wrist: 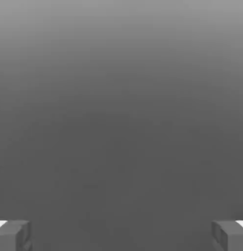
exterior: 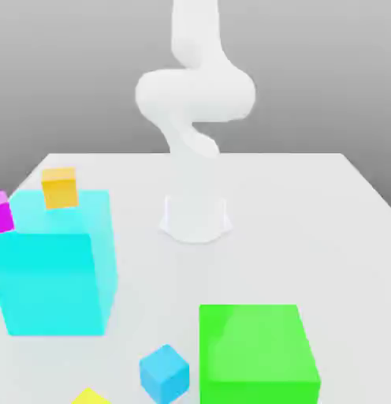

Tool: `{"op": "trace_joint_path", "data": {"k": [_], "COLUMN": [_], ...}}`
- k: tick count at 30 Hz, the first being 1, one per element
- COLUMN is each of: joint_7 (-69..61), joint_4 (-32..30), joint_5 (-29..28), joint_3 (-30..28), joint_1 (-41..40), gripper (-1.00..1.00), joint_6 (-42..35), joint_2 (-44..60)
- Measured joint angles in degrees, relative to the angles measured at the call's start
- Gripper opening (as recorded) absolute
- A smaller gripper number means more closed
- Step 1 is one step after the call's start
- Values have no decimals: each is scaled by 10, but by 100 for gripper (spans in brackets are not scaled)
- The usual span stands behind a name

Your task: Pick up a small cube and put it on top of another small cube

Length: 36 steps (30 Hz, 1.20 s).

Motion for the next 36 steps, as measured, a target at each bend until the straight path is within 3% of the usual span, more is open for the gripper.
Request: {"op": "trace_joint_path", "data": {"k": [8,16,21,26,31,32,36], "joint_7": [167,322,393,428,459,464,464], "joint_4": [-32,-64,-86,-107,-92,-90,-90], "joint_5": [-63,-115,-109,-60,-87,-93,-93], "joint_3": [66,86,83,90,58,52,52], "joint_1": [-88,-134,-146,-152,-127,-122,-122], "gripper": [0,0,0,0,0,-100,-100], "joint_6": [64,127,172,221,298,307,309], "joint_2": [171,339,436,526,624,637,637]}}
